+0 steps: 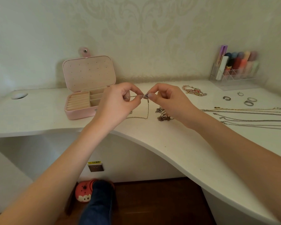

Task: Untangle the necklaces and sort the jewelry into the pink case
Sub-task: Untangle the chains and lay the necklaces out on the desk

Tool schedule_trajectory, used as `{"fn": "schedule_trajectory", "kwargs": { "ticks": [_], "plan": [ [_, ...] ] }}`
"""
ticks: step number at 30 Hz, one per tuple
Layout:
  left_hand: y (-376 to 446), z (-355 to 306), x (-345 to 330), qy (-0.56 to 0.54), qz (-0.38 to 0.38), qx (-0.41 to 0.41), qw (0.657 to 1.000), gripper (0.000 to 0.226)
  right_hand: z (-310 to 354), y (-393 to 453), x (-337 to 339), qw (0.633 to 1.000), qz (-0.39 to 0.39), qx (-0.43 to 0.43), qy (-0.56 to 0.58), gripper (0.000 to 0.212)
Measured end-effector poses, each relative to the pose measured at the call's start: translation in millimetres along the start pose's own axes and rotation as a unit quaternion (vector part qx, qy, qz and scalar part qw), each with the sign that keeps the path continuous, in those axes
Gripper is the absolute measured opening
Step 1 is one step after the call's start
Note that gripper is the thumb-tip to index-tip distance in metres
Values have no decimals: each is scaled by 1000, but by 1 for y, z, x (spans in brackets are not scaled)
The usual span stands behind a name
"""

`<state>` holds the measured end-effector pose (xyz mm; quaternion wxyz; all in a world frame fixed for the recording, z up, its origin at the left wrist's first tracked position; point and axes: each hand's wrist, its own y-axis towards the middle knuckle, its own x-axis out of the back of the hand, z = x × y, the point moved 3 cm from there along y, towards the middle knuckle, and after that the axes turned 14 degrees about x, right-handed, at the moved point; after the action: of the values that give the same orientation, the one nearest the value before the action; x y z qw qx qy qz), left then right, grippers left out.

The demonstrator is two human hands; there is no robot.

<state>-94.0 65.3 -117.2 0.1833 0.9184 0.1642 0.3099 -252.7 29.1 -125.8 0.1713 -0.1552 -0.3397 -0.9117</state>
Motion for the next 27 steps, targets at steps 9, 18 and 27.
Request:
{"fn": "schedule_trajectory", "kwargs": {
  "ticks": [9, 18, 27],
  "plan": [
    [-1, -4, 0, 71, -8, 0, 997, 9, 1, 3, 0, 998, -15, 34, -43, 13],
    [0, -9, 3, 100, -28, -48, 993, 8, -4, 4, 0, 999, 14, 27, -26, 14],
    [6, -10, 1, 120, -7, -51, 992, 6, -4, 3, 0, 999, 33, 24, -29, 15]
  ]
}}
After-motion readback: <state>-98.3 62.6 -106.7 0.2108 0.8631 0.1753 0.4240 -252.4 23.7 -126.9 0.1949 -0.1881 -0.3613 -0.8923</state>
